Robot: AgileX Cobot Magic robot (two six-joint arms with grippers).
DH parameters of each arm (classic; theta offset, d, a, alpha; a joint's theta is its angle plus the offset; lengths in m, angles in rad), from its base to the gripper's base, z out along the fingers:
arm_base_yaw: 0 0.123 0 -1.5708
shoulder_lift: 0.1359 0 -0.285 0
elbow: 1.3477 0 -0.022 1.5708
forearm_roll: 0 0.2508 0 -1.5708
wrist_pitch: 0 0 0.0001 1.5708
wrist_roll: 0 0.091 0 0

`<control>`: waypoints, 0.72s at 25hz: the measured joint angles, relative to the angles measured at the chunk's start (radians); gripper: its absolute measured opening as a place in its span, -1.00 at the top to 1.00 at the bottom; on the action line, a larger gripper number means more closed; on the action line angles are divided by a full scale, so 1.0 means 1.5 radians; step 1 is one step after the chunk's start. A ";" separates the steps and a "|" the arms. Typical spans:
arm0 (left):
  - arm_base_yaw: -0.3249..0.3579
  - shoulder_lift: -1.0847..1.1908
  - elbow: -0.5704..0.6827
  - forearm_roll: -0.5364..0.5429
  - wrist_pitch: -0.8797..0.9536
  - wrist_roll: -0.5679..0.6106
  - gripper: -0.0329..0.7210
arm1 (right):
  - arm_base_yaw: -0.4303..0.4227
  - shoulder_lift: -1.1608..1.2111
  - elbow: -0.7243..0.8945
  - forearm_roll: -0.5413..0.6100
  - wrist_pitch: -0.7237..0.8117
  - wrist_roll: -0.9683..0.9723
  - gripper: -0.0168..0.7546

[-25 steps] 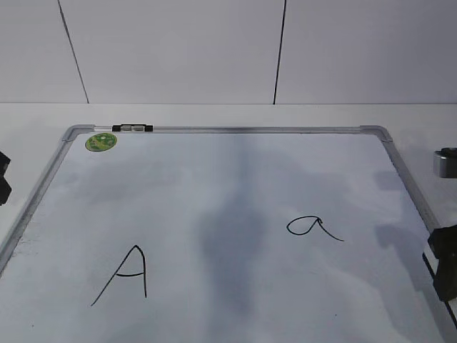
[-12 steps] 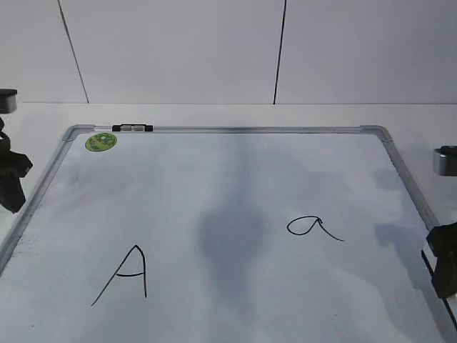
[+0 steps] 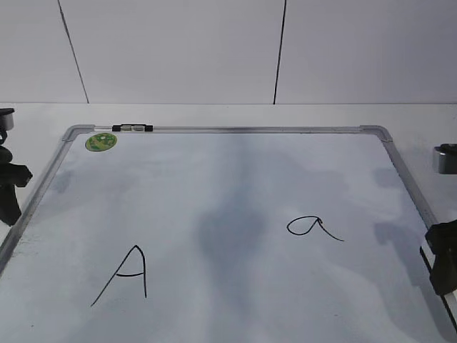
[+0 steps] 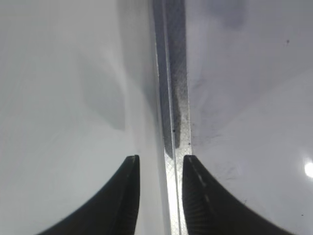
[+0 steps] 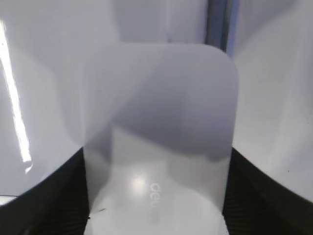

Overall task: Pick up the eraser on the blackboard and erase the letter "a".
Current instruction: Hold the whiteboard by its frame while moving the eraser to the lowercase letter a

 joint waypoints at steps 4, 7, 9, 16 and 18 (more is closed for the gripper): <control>0.000 0.009 0.000 -0.007 -0.006 0.006 0.35 | 0.000 0.000 0.000 0.000 -0.003 0.000 -0.50; 0.000 0.018 0.000 -0.025 -0.009 0.020 0.36 | 0.000 0.000 0.000 0.000 -0.007 0.000 -0.50; 0.000 0.024 -0.002 -0.030 -0.010 0.024 0.36 | 0.000 0.000 0.000 0.000 -0.007 0.000 -0.50; 0.000 0.039 -0.002 -0.033 -0.010 0.025 0.50 | 0.000 0.000 0.000 0.000 -0.012 0.000 -0.50; 0.000 0.040 -0.003 -0.034 -0.010 0.026 0.62 | 0.000 0.000 0.000 0.000 -0.014 0.000 -0.50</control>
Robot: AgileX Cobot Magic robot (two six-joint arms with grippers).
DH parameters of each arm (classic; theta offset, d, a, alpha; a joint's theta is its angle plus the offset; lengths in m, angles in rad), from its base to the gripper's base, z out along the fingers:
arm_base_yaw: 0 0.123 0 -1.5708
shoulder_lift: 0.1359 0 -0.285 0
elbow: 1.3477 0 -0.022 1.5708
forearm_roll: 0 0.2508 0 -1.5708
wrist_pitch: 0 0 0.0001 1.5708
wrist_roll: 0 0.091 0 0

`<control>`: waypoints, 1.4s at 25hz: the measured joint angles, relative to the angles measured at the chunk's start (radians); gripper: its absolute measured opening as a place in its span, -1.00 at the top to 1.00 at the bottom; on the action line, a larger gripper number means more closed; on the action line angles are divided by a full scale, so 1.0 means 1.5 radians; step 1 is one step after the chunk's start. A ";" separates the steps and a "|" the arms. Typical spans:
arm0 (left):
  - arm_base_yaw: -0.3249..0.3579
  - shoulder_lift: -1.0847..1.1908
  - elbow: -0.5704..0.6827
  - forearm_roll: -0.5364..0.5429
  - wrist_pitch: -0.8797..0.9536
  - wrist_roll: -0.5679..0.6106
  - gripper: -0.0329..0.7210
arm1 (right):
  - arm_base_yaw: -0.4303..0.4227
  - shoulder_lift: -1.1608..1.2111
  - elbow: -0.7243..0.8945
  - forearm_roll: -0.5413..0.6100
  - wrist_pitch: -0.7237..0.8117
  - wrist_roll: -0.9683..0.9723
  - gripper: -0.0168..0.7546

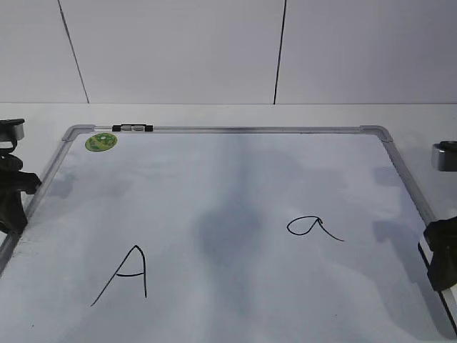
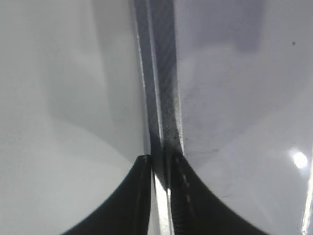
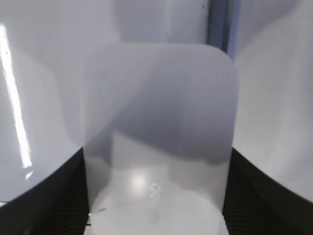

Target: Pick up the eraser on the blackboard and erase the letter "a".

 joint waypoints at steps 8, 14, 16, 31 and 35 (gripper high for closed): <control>0.001 0.000 0.000 -0.002 0.000 -0.011 0.86 | 0.000 0.000 -0.001 0.000 -0.010 0.000 -0.50; 0.001 0.000 0.000 -0.002 -0.001 -0.013 0.86 | 0.001 0.001 -0.030 0.004 -0.008 -0.012 -0.50; 0.001 0.000 0.000 -0.002 -0.001 -0.013 0.86 | 0.007 0.009 -0.052 0.004 -0.004 -0.015 -0.50; 0.001 0.000 0.000 -0.003 -0.001 -0.013 0.86 | 0.096 0.249 -0.267 0.004 0.050 -0.016 -0.50; 0.001 0.000 0.000 -0.003 -0.001 -0.013 0.86 | 0.096 0.306 -0.332 0.003 0.056 -0.016 -0.50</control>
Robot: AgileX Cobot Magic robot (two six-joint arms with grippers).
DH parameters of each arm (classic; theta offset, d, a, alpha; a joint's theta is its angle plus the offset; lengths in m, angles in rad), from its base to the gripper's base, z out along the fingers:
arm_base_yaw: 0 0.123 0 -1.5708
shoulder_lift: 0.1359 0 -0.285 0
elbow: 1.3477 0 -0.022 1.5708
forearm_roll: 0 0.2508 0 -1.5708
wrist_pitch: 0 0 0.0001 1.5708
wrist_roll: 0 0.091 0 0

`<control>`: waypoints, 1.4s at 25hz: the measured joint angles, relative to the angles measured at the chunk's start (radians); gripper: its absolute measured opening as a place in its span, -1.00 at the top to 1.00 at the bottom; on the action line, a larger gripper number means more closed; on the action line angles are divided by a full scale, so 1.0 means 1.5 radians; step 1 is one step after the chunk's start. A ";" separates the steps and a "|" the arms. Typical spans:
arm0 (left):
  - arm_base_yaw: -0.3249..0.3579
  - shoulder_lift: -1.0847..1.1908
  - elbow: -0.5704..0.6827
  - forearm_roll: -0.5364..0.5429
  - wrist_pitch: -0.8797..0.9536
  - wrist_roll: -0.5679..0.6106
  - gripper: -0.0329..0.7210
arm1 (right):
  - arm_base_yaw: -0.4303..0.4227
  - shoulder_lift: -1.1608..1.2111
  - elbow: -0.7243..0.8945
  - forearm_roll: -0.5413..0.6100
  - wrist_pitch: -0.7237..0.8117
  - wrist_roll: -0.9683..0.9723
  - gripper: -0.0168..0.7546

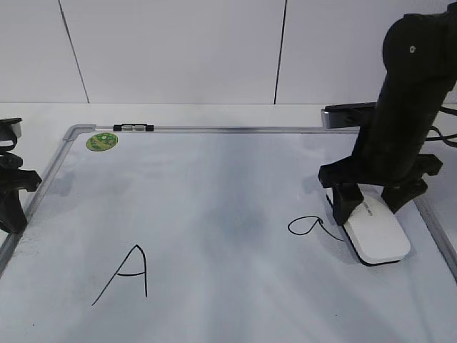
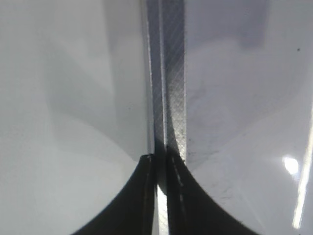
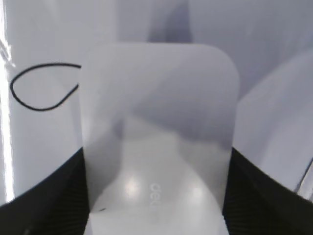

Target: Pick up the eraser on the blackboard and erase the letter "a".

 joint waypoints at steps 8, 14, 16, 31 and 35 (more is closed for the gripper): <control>0.000 0.000 0.000 0.000 0.000 0.000 0.86 | 0.010 0.085 -0.076 -0.009 0.010 -0.001 -0.50; 0.000 0.000 0.000 0.000 0.000 0.000 0.86 | 0.072 0.100 -0.095 -0.033 0.014 -0.001 -0.50; 0.000 0.000 0.000 -0.001 0.000 0.000 0.86 | 0.103 0.101 -0.094 -0.033 0.012 -0.001 -0.50; 0.000 0.000 0.000 -0.001 -0.005 0.000 0.86 | 0.125 0.103 -0.094 -0.081 0.000 0.052 -0.50; 0.000 0.000 0.000 -0.001 -0.005 0.000 0.86 | 0.057 0.103 -0.096 -0.098 0.000 0.054 -0.50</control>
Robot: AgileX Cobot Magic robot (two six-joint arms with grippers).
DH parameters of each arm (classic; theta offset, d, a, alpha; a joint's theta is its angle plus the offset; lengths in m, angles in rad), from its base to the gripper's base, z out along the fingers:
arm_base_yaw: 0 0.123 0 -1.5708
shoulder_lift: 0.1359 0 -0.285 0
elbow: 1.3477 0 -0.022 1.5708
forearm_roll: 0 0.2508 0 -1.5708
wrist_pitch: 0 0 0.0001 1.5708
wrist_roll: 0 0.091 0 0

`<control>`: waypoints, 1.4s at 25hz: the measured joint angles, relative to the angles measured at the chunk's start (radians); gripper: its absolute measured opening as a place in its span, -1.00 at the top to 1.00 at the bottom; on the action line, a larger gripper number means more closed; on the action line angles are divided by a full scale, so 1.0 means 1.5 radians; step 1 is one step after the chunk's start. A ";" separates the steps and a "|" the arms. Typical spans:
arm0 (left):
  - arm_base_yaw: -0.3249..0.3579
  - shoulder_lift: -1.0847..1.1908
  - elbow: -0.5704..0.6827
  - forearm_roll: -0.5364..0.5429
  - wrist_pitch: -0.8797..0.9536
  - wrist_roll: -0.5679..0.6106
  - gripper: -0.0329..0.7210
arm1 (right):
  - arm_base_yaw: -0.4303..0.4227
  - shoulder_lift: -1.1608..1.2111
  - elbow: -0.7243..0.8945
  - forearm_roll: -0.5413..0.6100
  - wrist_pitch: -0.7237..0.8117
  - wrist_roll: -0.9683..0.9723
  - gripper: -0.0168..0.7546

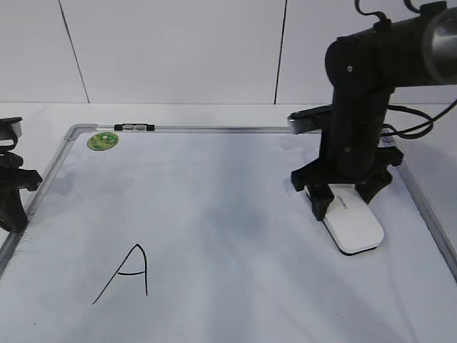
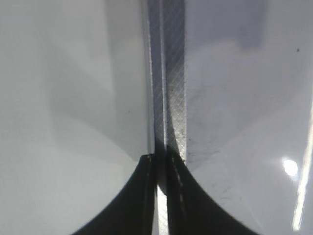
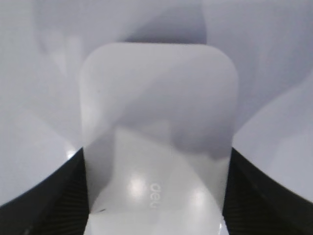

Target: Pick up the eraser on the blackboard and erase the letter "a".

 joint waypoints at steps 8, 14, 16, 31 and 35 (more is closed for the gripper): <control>0.000 0.000 0.000 -0.001 -0.001 0.000 0.86 | -0.023 0.000 0.000 0.026 0.000 -0.034 -0.50; 0.000 0.000 0.000 -0.001 -0.001 0.000 0.86 | 0.080 0.000 0.000 0.081 0.001 -0.071 -0.50; 0.000 0.000 0.000 -0.001 -0.001 0.000 0.86 | 0.117 0.001 0.000 0.097 0.001 -0.083 -0.50; 0.000 0.000 0.000 -0.003 -0.004 0.000 0.86 | 0.061 0.007 -0.005 0.046 0.021 -0.046 -0.50; 0.000 0.000 0.000 -0.003 -0.005 0.000 0.86 | 0.000 0.007 -0.006 0.038 0.040 -0.044 -0.50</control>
